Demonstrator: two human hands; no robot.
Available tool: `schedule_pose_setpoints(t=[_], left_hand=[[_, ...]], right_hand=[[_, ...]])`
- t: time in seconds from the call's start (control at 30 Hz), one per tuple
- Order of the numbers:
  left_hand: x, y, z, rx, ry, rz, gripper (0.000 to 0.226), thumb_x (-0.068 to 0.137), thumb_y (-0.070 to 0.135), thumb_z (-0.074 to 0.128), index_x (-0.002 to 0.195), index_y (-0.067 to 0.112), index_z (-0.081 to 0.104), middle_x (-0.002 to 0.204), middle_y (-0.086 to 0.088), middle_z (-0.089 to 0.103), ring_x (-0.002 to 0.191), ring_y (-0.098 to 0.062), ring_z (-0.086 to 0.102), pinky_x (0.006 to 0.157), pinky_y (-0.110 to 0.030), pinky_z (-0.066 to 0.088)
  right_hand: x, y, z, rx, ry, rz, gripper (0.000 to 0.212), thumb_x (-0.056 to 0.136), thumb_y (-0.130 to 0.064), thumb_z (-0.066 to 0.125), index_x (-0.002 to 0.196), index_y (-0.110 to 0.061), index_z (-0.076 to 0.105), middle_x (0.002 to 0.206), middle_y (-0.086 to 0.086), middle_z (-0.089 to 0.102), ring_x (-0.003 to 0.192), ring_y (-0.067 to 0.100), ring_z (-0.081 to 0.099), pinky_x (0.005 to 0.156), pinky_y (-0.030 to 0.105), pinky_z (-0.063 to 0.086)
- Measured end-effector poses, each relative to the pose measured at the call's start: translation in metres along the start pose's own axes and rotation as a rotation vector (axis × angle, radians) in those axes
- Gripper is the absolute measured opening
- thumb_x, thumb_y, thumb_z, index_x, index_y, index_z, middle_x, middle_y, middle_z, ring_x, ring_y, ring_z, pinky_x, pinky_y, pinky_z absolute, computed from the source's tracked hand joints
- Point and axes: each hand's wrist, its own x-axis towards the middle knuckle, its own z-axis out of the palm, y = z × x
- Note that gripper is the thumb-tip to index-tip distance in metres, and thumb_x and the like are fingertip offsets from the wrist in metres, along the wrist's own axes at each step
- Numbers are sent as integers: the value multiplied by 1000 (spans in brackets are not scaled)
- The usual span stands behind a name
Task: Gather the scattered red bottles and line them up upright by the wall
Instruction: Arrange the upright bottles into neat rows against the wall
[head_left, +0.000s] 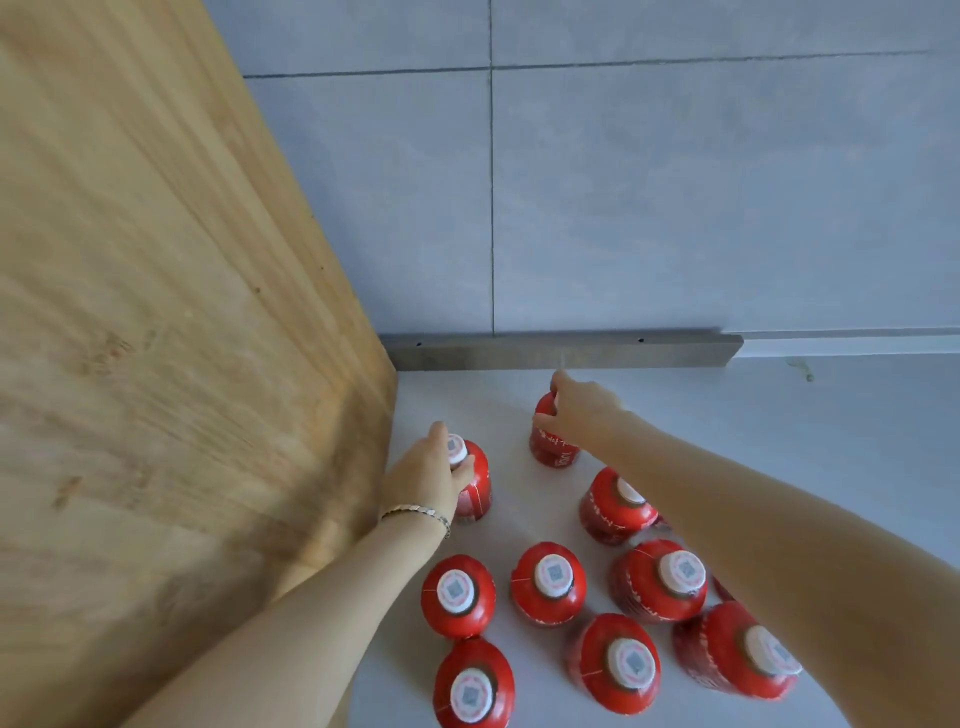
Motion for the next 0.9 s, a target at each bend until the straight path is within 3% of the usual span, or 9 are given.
schedule_pose_setpoints(t=[0.1, 0.17, 0.27, 0.4, 0.53, 0.67, 0.8, 0.9], left_hand=[[23, 0, -2, -97, 83, -108, 27, 90, 31, 53, 88, 16, 31, 88, -10, 52, 85, -34, 54, 66, -27, 34], [45, 1, -8, -182, 117, -165, 23, 90, 28, 54, 89, 15, 35, 89, -8, 47, 80, -33, 44, 68, -21, 31], [81, 1, -18, -189, 170, -167, 25, 91, 27, 53, 99, 5, 44, 95, -16, 53, 93, -38, 55, 69, -31, 31], [117, 0, -23, -233, 186, -124, 25, 90, 23, 56, 93, 4, 41, 104, -25, 58, 98, -40, 56, 70, -37, 37], [122, 3, -14, -234, 243, -164, 40, 87, 24, 60, 114, -2, 47, 118, -27, 47, 101, -42, 53, 83, -41, 45], [123, 3, -9, -193, 191, -338, 50, 86, 42, 57, 117, 3, 47, 119, -25, 50, 104, -41, 55, 84, -41, 47], [125, 5, -1, -385, 185, -363, 44, 91, 35, 53, 123, 7, 46, 120, -21, 61, 111, -37, 57, 89, -40, 47], [129, 5, -1, -515, 197, -339, 44, 91, 32, 53, 130, 12, 44, 125, -18, 60, 116, -37, 54, 95, -39, 44]], right_hand=[[12, 5, 3, 67, 29, 55, 69, 90, -43, 53, 142, -9, 24, 104, 15, 65, 101, 33, 62, 76, 37, 49], [12, 10, 3, 134, 13, 56, 66, 88, -45, 55, 137, -9, 30, 105, 15, 65, 99, 33, 63, 75, 37, 49], [9, 15, 5, 249, 26, 60, 53, 84, -46, 60, 121, -12, 41, 110, 15, 64, 95, 34, 64, 78, 41, 54], [4, 18, 9, 306, 92, 56, 44, 86, -44, 59, 111, -11, 44, 102, 13, 66, 86, 30, 62, 68, 36, 52], [5, 9, 13, 387, 178, 92, 36, 87, -41, 56, 111, -14, 50, 102, 8, 68, 91, 27, 64, 74, 39, 56], [36, -26, 9, 448, 179, 45, 36, 86, -39, 57, 109, -12, 51, 104, 9, 68, 94, 30, 63, 71, 36, 50], [68, -61, 6, 553, 205, -1, 38, 89, -35, 55, 115, -9, 47, 112, 14, 65, 100, 33, 60, 76, 38, 49], [80, -77, 6, 450, 191, -71, 40, 91, -35, 52, 120, -9, 44, 114, 15, 62, 104, 35, 58, 73, 32, 41]])
